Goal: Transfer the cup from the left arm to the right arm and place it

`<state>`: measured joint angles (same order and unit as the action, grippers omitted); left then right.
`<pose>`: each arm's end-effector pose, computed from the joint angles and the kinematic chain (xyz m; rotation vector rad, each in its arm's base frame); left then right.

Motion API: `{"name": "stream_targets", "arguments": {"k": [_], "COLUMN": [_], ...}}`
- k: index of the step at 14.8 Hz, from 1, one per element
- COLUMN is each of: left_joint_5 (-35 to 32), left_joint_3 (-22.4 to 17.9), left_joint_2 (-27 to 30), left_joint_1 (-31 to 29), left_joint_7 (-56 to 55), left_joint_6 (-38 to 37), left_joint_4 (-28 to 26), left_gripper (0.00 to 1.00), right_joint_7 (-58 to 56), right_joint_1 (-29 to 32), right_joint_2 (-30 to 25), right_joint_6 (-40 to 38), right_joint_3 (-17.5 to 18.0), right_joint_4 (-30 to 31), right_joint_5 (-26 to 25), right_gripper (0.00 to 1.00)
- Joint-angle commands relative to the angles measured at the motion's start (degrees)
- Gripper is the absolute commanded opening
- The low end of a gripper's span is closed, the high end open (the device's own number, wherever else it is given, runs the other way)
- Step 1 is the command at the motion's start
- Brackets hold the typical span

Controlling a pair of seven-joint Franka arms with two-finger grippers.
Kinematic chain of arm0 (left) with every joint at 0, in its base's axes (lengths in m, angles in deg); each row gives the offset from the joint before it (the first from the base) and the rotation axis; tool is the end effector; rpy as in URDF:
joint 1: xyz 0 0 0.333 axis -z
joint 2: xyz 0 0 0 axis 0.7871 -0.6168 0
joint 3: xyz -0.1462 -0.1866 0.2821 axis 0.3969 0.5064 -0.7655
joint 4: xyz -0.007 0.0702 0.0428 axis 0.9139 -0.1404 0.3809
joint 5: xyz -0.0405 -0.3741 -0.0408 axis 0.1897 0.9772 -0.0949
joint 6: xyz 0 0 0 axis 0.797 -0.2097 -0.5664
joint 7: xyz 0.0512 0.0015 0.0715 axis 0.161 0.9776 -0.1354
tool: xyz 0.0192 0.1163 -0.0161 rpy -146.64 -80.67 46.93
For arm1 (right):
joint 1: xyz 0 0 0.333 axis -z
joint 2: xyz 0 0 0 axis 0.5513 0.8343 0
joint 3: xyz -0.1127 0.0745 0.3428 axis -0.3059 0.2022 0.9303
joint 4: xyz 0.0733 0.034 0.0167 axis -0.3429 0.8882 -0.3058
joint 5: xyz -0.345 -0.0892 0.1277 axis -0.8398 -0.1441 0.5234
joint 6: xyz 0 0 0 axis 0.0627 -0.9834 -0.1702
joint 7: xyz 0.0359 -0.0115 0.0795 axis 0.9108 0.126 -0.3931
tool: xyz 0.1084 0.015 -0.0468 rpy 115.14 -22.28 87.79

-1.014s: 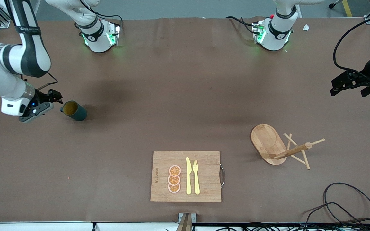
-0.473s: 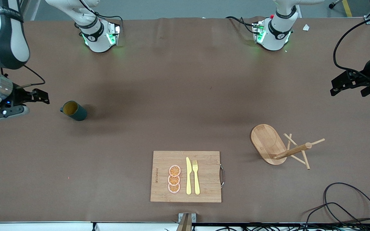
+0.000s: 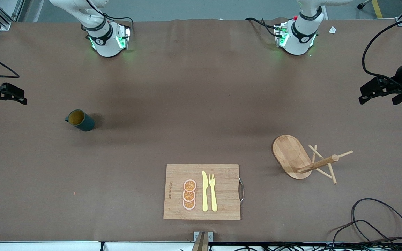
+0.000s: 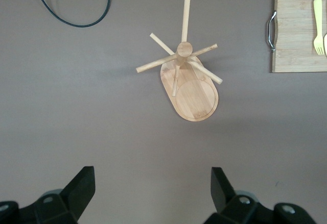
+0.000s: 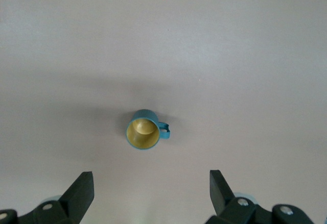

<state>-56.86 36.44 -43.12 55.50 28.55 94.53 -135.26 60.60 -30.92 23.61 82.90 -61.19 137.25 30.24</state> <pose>0.5626 -0.0373 0.6760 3.1312 -0.0703 0.0911 0.5468 -0.0732 0.6244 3.1006 0.2333 -0.1061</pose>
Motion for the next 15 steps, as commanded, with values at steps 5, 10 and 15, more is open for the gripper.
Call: {"name": "stream_targets", "arguments": {"k": [5, 10, 15], "left_joint_5": [0.0, 0.0, -0.1], "left_joint_3": [-0.1, 0.0, -0.1], "left_joint_2": [-0.4, -0.4, -0.6], "left_joint_1": [0.0, 0.0, -0.1], "left_joint_7": [-0.2, -0.2, 0.5], "left_joint_6": [-0.3, -0.3, -0.3], "left_joint_4": [1.2, 1.2, 1.2], "left_gripper": [1.00, 1.00, 1.00], "right_joint_7": [5.2, 5.7, 5.7], "right_joint_1": [0.5, -0.2, -0.9], "right_joint_2": [2.2, 2.2, -1.0], "right_joint_6": [-5.8, -6.3, -7.9], "right_joint_3": [0.2, 0.2, 0.5], "right_joint_4": [-6.3, -6.1, -2.9], "right_joint_5": [-0.6, -0.2, 0.0], "right_gripper": [1.00, 1.00, 1.00]}}
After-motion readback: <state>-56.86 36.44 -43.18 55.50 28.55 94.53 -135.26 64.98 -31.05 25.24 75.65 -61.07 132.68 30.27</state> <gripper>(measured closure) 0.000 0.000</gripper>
